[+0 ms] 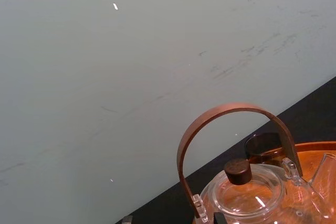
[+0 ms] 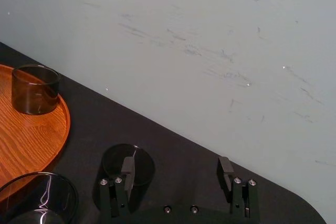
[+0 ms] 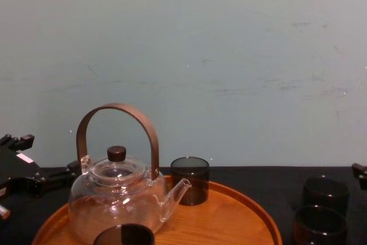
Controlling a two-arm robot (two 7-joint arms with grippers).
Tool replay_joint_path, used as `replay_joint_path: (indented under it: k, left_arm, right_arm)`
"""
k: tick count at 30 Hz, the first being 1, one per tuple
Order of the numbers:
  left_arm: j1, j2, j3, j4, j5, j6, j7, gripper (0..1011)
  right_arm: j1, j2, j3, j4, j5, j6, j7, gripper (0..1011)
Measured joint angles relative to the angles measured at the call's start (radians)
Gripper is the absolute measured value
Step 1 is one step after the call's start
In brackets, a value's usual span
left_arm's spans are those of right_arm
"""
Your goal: Pick up the glass from the table and place it on the tray.
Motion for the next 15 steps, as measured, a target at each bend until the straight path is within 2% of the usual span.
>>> replay_joint_path:
  k: [15]
  left_arm:
    - [0.000, 0.000, 0.000, 0.000, 0.000, 0.000, 0.000, 1001]
  right_arm:
    - [0.000, 0.000, 0.000, 0.000, 0.000, 0.000, 0.000, 1002]
